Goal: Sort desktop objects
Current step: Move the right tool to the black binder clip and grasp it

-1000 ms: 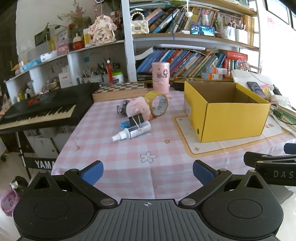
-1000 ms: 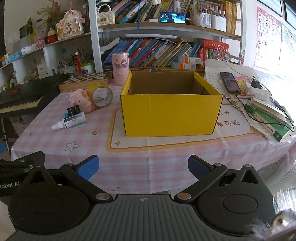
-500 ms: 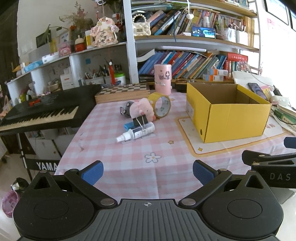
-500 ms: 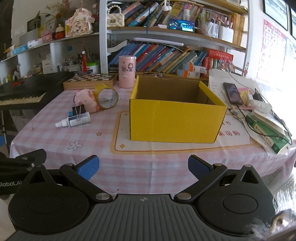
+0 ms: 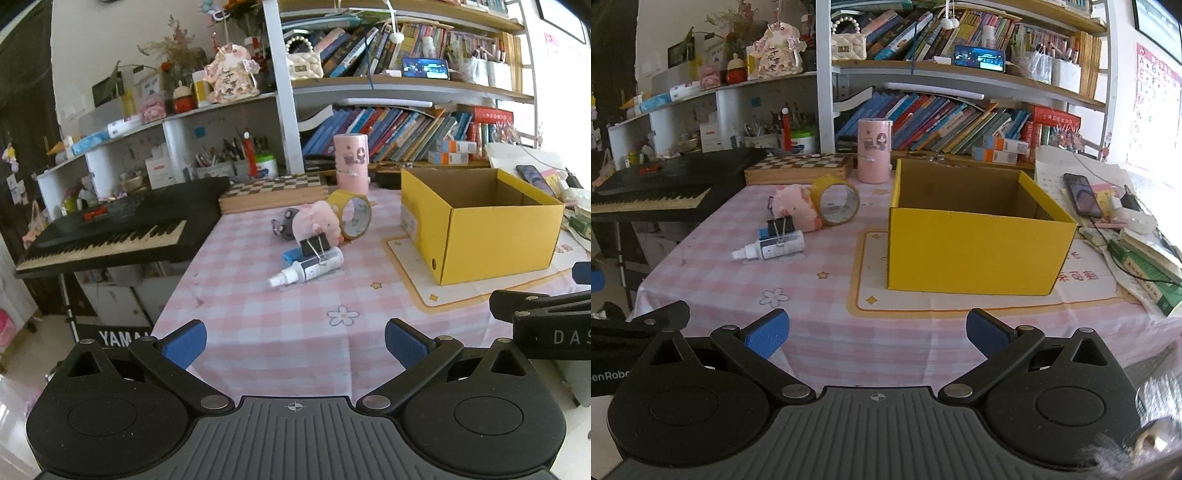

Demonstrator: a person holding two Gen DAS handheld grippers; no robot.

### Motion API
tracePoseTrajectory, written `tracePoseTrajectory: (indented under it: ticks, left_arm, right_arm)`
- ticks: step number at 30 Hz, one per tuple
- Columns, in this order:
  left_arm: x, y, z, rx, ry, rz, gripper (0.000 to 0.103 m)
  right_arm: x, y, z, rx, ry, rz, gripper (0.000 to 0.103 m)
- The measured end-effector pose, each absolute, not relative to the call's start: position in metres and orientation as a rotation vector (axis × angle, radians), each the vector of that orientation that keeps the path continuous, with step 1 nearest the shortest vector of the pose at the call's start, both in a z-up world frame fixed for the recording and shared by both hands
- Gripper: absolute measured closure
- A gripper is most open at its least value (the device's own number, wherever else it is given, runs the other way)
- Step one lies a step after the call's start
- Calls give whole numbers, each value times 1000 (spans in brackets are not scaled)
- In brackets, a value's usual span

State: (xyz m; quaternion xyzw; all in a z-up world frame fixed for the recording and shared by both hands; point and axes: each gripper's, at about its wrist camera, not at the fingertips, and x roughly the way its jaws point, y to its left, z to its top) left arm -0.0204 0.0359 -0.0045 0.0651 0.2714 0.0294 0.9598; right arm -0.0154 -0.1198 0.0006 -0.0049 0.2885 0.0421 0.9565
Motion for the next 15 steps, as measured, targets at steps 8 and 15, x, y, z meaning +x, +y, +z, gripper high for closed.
tracePoseTrajectory:
  ticks: [8,15]
  left_arm:
    - [-24,52,-2,90,539,82,0]
    - [-25,64,-3,64,551,104,0]
  right_arm:
    - [-13,-109,4,15,581,136,0]
    - [-11,-98,4,6,586,171,0]
